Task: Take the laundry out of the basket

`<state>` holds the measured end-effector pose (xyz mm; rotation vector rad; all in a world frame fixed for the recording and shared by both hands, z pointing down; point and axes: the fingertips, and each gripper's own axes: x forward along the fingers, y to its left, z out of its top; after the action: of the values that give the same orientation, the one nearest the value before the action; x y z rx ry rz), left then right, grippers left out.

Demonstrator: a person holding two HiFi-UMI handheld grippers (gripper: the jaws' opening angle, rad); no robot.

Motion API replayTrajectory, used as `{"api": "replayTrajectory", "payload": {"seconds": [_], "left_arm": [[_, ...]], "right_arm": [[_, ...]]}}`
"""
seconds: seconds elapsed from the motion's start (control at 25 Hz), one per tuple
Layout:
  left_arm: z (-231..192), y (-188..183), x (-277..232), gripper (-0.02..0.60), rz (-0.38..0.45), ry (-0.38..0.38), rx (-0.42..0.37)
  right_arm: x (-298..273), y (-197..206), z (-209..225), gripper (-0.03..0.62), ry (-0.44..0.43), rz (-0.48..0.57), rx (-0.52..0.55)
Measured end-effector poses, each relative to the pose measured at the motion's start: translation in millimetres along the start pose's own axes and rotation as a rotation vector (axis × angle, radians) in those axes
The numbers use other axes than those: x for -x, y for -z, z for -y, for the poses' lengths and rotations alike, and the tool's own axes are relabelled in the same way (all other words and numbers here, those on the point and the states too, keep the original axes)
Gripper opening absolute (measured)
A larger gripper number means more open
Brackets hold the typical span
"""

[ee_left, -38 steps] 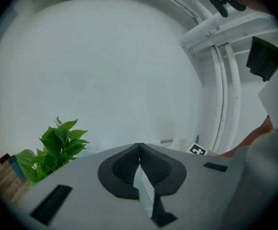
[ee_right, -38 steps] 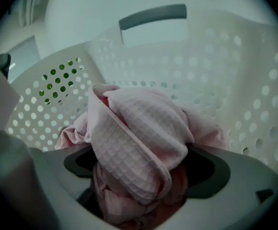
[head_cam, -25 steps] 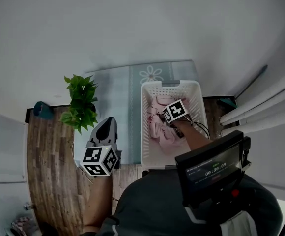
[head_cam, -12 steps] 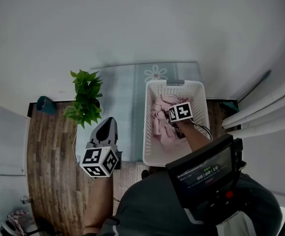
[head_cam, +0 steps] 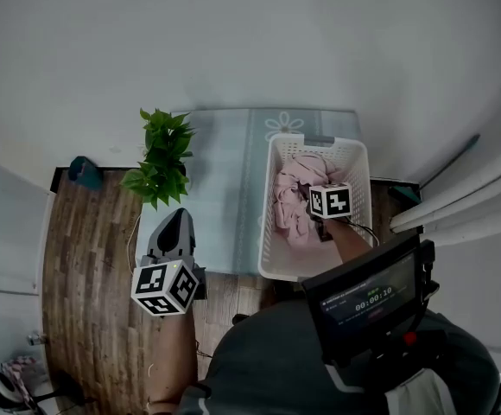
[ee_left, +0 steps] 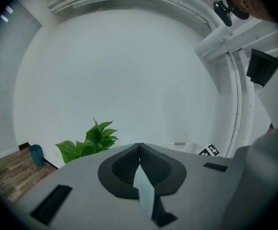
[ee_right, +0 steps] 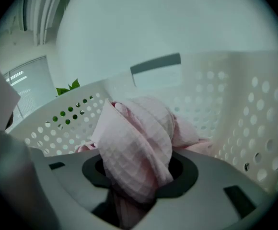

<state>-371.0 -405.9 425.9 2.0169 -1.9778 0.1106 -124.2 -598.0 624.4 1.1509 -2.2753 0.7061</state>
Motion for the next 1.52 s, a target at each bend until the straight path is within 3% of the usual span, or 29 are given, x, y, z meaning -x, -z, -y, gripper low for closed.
{"api": "replayTrajectory", "payload": {"seconds": [0.08,0.12,0.28,0.36,0.48,0.68,0.88,1.08,1.28,1.4,1.52], "left_arm": [[1,-4,6,0.009,0.014,0.011,-0.008],[0,-6,9,0.009,0.022,0.014,-0.011],[-6,-13,17,0.009,0.039,0.021,-0.013],[-4,-13,21,0.009,0.035,0.037,-0.024],[-8,-13,23,0.009,0.031,0.038,-0.028],[-3,-6,27,0.009,0.009,0.053,-0.031],[-5,-2,28,0.009,-0.006,0.047,-0.04],[-5,0,37,0.009,-0.028,0.024,-0.069],[-9,13,40,0.009,-0.058,-0.008,-0.063],[-9,20,44,0.009,-0.08,-0.017,-0.066],[-12,26,46,0.009,-0.093,-0.034,-0.055]], "right_arm": [[14,-13,-2,0.176,0.012,0.069,0.008],[20,-17,-2,0.078,0.02,0.09,0.005],[15,-4,3,0.073,0.029,0.018,-0.013],[16,1,6,0.107,0.019,-0.003,-0.038],[20,2,3,0.275,-0.014,-0.041,-0.049],[24,20,6,0.462,0.005,-0.128,-0.002],[1,45,10,0.489,0.031,-0.24,0.015],[-32,68,22,0.489,0.02,-0.305,-0.093],[-47,59,19,0.489,0.017,-0.344,0.01],[-48,54,16,0.489,-0.02,-0.344,0.043],[-49,49,16,0.488,-0.065,-0.274,0.038]]}}
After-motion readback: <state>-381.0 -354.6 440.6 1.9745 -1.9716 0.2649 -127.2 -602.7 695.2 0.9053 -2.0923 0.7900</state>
